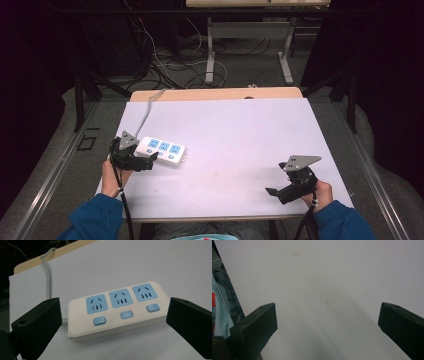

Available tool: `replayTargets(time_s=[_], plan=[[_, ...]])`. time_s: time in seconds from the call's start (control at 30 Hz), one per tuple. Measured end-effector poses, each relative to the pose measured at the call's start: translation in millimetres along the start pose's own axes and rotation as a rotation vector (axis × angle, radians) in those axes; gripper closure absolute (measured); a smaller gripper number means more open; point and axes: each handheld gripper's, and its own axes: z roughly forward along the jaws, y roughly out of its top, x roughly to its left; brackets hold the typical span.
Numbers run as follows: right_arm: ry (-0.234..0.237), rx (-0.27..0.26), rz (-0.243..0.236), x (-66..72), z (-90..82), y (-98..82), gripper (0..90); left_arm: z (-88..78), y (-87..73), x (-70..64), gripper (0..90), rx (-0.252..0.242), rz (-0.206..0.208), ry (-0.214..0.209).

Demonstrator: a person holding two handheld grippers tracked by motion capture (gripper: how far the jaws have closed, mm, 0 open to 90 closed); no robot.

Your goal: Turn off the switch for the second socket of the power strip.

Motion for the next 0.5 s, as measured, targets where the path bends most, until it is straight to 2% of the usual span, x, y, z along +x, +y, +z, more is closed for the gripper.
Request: replayTargets(time_s=[0.03, 0.13, 0.17, 0.3, 0.5], plan=[[0.008, 0.006, -0.011, -1.1, 0.3, 0.3, 1.6, 0.9, 0.7, 0.3, 0.3, -0.002, -0.008, 0.003], [0.007, 0.008, -0.010, -0.9, 0.4, 0.4, 1.6, 2.5, 1.9, 1.8, 0.3, 0.003, -0.012, 0.007], [0.003, 0.008, 0.000, -0.1, 0.1, 0.1, 1.6, 3.6, 2.3, 1.6, 0.3, 0.001, -0.025, 0.006], [-0.003, 0.003, 0.003, 0.3, 1.3, 0.1, 1.6, 7.0, 3.3, 3.7, 0.3, 0.012, -0.015, 0.008], [0.004, 0.005, -0.010, -0.7, 1.5, 0.2, 1.6, 14.3, 4.6, 7.5, 0.2, 0.029, -0.038, 0.003]])
